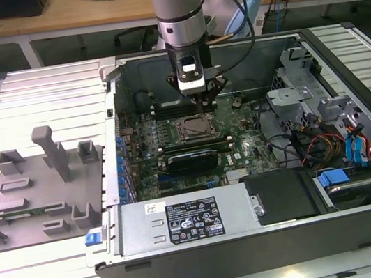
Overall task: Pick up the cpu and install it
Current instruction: 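Install the first cpu locking lever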
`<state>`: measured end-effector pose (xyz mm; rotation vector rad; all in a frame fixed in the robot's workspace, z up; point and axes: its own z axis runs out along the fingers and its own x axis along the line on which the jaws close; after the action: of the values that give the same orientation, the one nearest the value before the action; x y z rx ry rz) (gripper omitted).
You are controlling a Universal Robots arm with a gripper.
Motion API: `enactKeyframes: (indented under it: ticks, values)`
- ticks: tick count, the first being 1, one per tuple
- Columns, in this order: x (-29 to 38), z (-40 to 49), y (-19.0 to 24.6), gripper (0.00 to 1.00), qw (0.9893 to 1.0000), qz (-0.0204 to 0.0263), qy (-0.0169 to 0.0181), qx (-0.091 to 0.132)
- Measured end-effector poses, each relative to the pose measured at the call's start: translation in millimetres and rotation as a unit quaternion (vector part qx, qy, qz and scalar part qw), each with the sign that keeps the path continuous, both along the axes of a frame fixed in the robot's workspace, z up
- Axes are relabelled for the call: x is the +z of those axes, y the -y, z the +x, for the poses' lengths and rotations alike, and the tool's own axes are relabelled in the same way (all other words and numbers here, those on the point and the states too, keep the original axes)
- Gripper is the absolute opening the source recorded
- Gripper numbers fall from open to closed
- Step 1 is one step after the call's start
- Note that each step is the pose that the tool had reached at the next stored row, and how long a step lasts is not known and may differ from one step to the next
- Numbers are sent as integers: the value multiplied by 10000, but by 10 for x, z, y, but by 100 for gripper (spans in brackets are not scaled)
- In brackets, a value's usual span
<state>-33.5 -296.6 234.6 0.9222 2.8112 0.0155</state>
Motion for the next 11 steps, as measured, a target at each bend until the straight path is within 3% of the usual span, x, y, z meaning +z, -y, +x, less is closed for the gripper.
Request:
enactKeyframes:
  ticks: [2,5,6,8,10,11]
  values:
    - [-1,-1,-1,11,9990,-42,0,442]
    - [-3,-1,0,11,9960,-108,-18,889]
    - [-6,-1,0,11,9941,-232,-66,1058]
    - [-8,0,0,11,9931,-369,-129,1106]
    - [-8,0,0,11,9930,-385,-140,1107]
    - [-9,0,0,11,9930,-383,-164,1108]
